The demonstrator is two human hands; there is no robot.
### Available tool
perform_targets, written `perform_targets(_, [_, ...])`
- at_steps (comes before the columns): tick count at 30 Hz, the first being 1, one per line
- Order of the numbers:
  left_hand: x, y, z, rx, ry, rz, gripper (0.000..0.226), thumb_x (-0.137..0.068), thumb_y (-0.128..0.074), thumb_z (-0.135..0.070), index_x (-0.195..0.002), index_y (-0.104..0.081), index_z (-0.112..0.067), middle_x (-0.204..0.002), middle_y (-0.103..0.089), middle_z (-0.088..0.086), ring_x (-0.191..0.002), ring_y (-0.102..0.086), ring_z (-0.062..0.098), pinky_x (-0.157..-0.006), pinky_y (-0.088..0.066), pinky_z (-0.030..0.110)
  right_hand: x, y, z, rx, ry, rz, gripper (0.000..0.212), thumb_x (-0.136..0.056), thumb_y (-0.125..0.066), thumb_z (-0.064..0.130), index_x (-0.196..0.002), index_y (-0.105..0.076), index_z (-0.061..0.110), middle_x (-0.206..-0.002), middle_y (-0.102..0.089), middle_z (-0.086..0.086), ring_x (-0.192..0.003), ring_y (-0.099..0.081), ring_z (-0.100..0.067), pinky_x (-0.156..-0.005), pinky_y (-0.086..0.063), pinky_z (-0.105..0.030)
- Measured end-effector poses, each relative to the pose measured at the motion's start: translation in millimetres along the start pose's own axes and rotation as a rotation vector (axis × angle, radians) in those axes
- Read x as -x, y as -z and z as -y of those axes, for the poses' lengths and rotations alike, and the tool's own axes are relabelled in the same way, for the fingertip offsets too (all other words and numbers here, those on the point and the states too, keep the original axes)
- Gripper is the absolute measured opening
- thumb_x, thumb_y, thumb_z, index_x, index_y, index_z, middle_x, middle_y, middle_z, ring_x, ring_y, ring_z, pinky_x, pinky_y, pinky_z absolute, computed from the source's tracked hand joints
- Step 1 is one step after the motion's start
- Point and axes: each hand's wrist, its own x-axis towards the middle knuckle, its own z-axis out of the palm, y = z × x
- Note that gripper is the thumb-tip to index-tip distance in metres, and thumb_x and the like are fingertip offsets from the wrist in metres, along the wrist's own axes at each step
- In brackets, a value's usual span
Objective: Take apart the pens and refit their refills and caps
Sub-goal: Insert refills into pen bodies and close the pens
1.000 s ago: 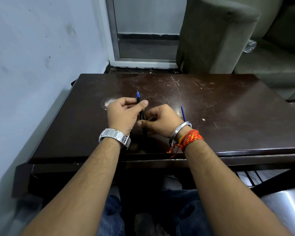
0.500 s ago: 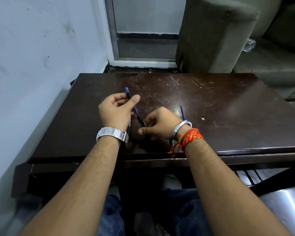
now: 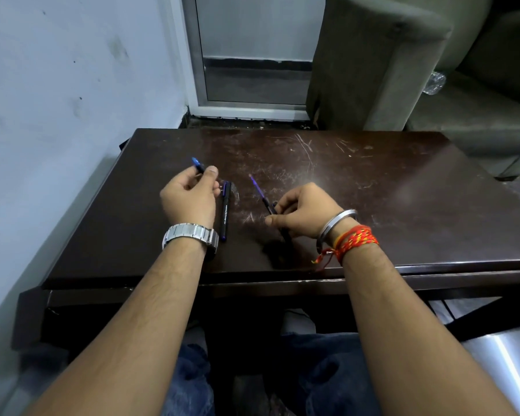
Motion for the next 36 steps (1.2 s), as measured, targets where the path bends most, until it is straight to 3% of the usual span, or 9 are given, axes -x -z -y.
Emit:
perform_targets(5, [21.6,-9.4,9.8,-0.513,0.026,0.330,0.021,-0.064,-0.089,-0.031,-0.061,-0.068,-0.027,-0.064,-0.074,0.000,-0.064,-0.073,0.017,-0.072,-0.059,0.030,-4.3,4.8,-2.5,-0.190,-0.030,-0.336,0.022,-0.072,-0.083,0.032,-0.072,-0.070,0.014,-0.076,-0.073,-0.010,-0.077,-0.073,-0.028,-0.072,-0.061,-0.047])
perform_targets(8, [36.8,-21.6,10.4,-0.733,-0.079,0.375,0.028,-0.055,-0.091,-0.037,-0.054,-0.065,-0.027,-0.060,-0.067,-0.013,-0.065,-0.068,0.008,-0.060,-0.049,0.016,-4.0,4.9,-1.8,-0.213,-0.051,-0.388,0.020,-0.071,-0.083,0.034,-0.070,-0.070,0.018,-0.072,-0.071,-0.006,-0.075,-0.072,-0.026,-0.069,-0.061,-0.045])
perform_targets(12, [43.7,-31.7,13.0,-0.853,-0.091,0.460,0.026,-0.058,-0.091,-0.035,-0.059,-0.069,-0.020,-0.060,-0.065,-0.008,-0.067,-0.067,0.013,-0.058,-0.047,0.020,-1.9,1.8,-1.6,-0.172,-0.056,-0.368,0.023,-0.071,-0.084,0.032,-0.061,-0.067,0.019,-0.062,-0.068,0.000,-0.070,-0.072,-0.024,-0.067,-0.062,-0.045])
perform_targets(16, [43.7,-32.0,13.6,-0.890,-0.118,0.434,0.034,-0.063,-0.086,-0.041,-0.065,-0.073,-0.010,-0.061,-0.069,0.002,-0.062,-0.067,0.017,-0.053,-0.052,0.027,-3.9,0.6,-1.8,-0.132,-0.070,-0.316,0.022,-0.072,-0.084,0.032,-0.061,-0.069,0.020,-0.064,-0.070,-0.001,-0.069,-0.072,-0.021,-0.069,-0.062,-0.043])
perform_targets(21, [39.2,-29.0,3.3,-0.661,-0.102,0.308,0.013,-0.079,-0.071,-0.024,-0.086,-0.079,-0.016,-0.077,-0.076,-0.001,-0.080,-0.072,0.016,-0.077,-0.057,0.026,-3.3,-4.4,-0.7,-0.229,-0.075,-0.247,0.014,-0.075,-0.083,0.028,-0.079,-0.075,0.018,-0.069,-0.073,-0.002,-0.059,-0.070,-0.018,-0.067,-0.062,-0.038])
perform_targets(24, [40.2,-25.3,-2.7,-0.414,0.069,0.547,0.019,-0.077,-0.071,-0.011,-0.093,-0.077,-0.019,-0.080,-0.077,0.003,-0.082,-0.074,0.020,-0.084,-0.060,0.043,-2.9,-8.9,5.5,-0.373,-0.070,-0.232,0.011,-0.076,-0.082,0.020,-0.079,-0.072,0.016,-0.065,-0.071,-0.002,-0.048,-0.062,-0.014,-0.054,-0.054,-0.029])
perform_targets(26, [40.3,-18.1,-3.2,-0.391,0.028,0.678,0.025,-0.076,-0.073,-0.003,-0.088,-0.077,-0.024,-0.082,-0.078,0.004,-0.083,-0.075,0.019,-0.085,-0.059,0.048,-2.0,-10.0,9.7,-0.430,-0.085,-0.228,0.012,-0.078,-0.081,0.018,-0.076,-0.070,0.016,-0.055,-0.066,0.002,-0.041,-0.058,-0.008,-0.047,-0.049,-0.022])
perform_targets(30, [36.4,-8.2,-3.1,-0.521,-0.072,0.737,0.028,-0.068,-0.085,-0.009,-0.091,-0.076,-0.022,-0.086,-0.078,0.001,-0.086,-0.074,0.011,-0.086,-0.059,0.040,1.8,-9.9,16.6,-0.496,-0.099,-0.259,0.021,-0.083,-0.076,0.031,-0.074,-0.072,0.012,-0.047,-0.057,0.001,-0.035,-0.049,-0.009,-0.041,-0.046,-0.021])
perform_targets(36, [37.6,-9.8,-7.7,-0.584,-0.060,0.763,0.027,-0.061,-0.087,-0.010,-0.084,-0.076,-0.019,-0.075,-0.077,-0.001,-0.073,-0.074,0.011,-0.071,-0.061,0.032,1.0,-8.9,19.2,-0.595,-0.072,-0.368,0.016,-0.083,-0.075,0.020,-0.068,-0.073,0.015,-0.058,-0.062,-0.009,-0.046,-0.050,-0.016,-0.043,-0.045,-0.024])
